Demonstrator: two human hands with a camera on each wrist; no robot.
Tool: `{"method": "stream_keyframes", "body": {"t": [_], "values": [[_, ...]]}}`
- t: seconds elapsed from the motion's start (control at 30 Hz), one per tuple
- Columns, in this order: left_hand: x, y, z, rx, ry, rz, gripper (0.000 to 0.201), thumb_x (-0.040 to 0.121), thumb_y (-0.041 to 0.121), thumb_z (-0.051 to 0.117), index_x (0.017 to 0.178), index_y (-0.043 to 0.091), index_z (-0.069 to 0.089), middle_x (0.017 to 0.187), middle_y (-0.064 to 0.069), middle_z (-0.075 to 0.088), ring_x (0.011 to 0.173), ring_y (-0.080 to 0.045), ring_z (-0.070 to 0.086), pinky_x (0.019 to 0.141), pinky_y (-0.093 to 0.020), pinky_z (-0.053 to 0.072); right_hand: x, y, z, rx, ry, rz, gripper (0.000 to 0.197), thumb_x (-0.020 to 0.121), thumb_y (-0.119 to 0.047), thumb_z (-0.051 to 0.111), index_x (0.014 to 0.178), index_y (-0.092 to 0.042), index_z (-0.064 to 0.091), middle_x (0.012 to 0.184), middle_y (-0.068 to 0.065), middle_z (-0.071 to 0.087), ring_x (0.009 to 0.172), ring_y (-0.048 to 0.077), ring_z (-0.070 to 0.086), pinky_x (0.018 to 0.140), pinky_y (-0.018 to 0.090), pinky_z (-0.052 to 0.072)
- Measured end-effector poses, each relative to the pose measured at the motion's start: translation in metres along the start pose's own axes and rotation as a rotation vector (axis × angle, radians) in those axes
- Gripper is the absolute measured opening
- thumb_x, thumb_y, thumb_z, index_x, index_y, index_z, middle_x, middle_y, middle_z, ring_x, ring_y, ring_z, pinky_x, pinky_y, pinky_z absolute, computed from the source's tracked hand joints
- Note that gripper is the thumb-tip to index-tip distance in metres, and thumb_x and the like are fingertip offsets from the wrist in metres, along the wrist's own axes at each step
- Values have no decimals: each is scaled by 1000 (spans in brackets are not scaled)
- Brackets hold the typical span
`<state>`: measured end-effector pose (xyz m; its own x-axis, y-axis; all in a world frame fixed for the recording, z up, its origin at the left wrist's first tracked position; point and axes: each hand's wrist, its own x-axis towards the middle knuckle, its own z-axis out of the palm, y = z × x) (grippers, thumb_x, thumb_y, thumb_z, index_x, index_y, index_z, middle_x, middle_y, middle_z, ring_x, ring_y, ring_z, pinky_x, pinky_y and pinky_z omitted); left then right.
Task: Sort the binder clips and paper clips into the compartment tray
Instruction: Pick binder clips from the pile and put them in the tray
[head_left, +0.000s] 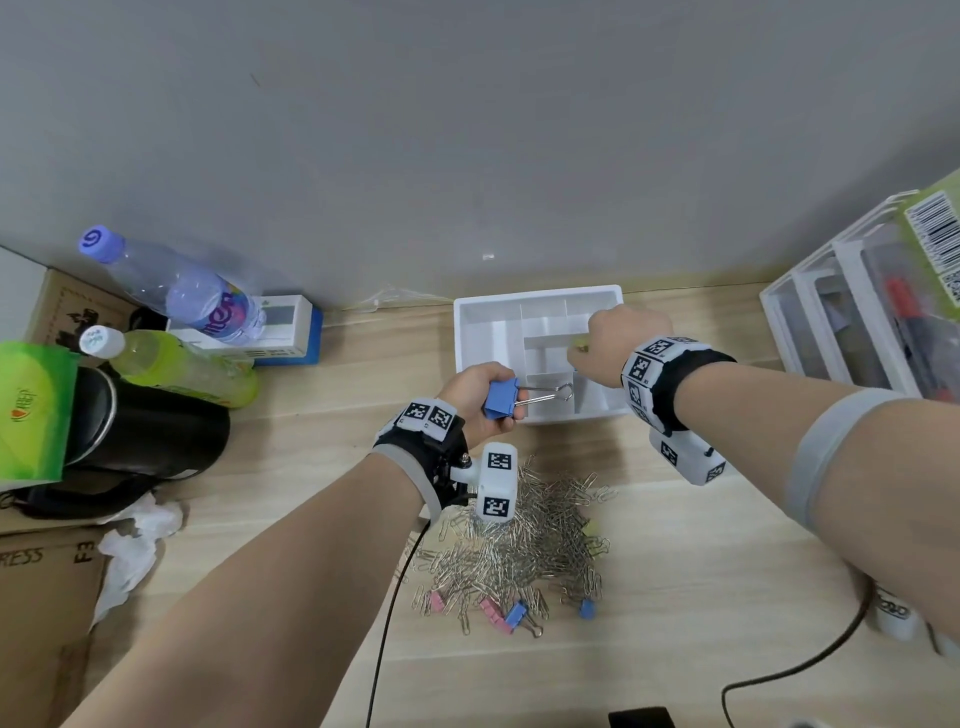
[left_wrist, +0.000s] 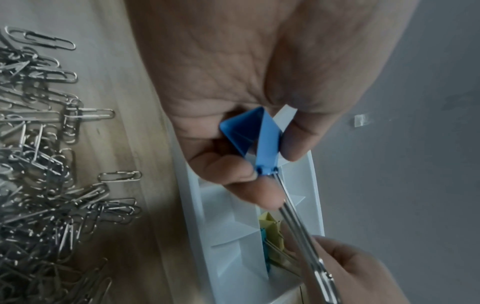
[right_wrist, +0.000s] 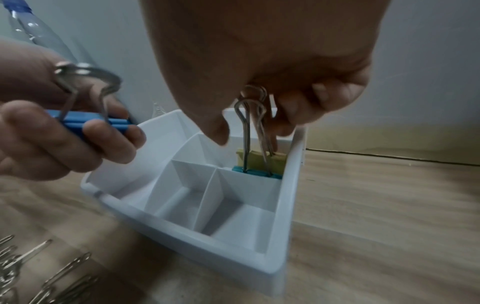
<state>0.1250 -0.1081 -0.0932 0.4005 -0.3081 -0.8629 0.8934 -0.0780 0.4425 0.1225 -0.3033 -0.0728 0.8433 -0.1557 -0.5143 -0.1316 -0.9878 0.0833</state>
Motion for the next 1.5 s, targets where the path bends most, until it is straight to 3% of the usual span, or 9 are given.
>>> {"method": "stream_keyframes", "body": {"t": [0.17, 0.27, 0.37, 0.5, 0.67, 0.87, 1.07, 1.2, 1.5], "values": [[1, 2, 5, -24, 18, 7, 12, 96, 10, 46, 86, 6, 50, 77, -8, 54, 47, -16, 48, 37, -19, 35, -3, 2, -1, 110, 260, -70, 41, 83, -47, 45, 101, -13, 59, 102, 8, 58, 96, 29, 57, 72, 33, 44], [1, 2, 7, -36, 31, 11, 12, 96, 9, 47, 84, 5, 50, 78, -8, 53, 42, -13, 47, 33, -17, 34, -5, 4, -3, 272, 257, -241, 39, 80, -28, 55, 117, -17, 56, 112, 4, 58, 106, 25, 52, 81, 32, 43], [0, 2, 5, -49, 18, 4, 10, 95, 8, 48, 85, 4, 49, 78, -9, 51, 37, -11, 43, 31, -16, 31, -13, -4, -10, 430, 106, -428, 50, 76, -6, 53, 123, -24, 49, 103, -6, 56, 91, 17, 53, 73, 28, 41], [-4, 4, 1, -91, -29, 8, 6, 94, 8, 43, 89, 7, 44, 73, -8, 48, 38, -10, 39, 29, -16, 27, -18, -10, -19, 522, 27, -457, 48, 77, 3, 43, 116, -24, 52, 92, -5, 67, 79, 20, 60, 64, 27, 45], [-10, 9, -6, -229, -56, -27, 14, 98, 10, 36, 85, 8, 41, 59, -8, 50, 32, -10, 39, 27, -15, 27, -25, -17, -18, 844, -65, -386, 18, 90, -34, 46, 90, -28, 63, 71, 3, 69, 55, 19, 63, 65, 32, 53], [-17, 13, -2, -185, 27, -5, 20, 100, 14, 36, 87, 2, 48, 71, -9, 50, 34, -9, 42, 30, -14, 32, -30, -22, -19, 674, 86, -483, 21, 91, -31, 59, 94, -19, 76, 72, -2, 68, 67, 15, 59, 66, 27, 49], [-18, 4, -7, -95, 192, 29, 44, 97, 40, 46, 115, 0, 46, 80, -19, 58, 37, -18, 52, 33, -18, 41, -21, -12, -23, 578, 234, -331, 32, 97, -36, 52, 88, -14, 73, 69, 3, 61, 73, 24, 56, 66, 28, 41], [-19, -2, -19, -38, 199, 18, 39, 98, 35, 46, 115, 0, 44, 80, -19, 58, 48, -21, 51, 36, -19, 42, -17, -5, -23, 454, 229, -225, 40, 99, -36, 47, 85, -6, 70, 75, 12, 65, 79, 32, 58, 70, 34, 46], [-20, -16, -37, 96, 235, -30, 26, 96, 32, 50, 96, 6, 50, 78, -12, 58, 52, -18, 50, 37, -18, 41, -10, -19, -11, 273, 149, -197, 46, 96, -42, 45, 64, -11, 55, 65, 7, 54, 65, 28, 53, 47, 26, 28]]}}
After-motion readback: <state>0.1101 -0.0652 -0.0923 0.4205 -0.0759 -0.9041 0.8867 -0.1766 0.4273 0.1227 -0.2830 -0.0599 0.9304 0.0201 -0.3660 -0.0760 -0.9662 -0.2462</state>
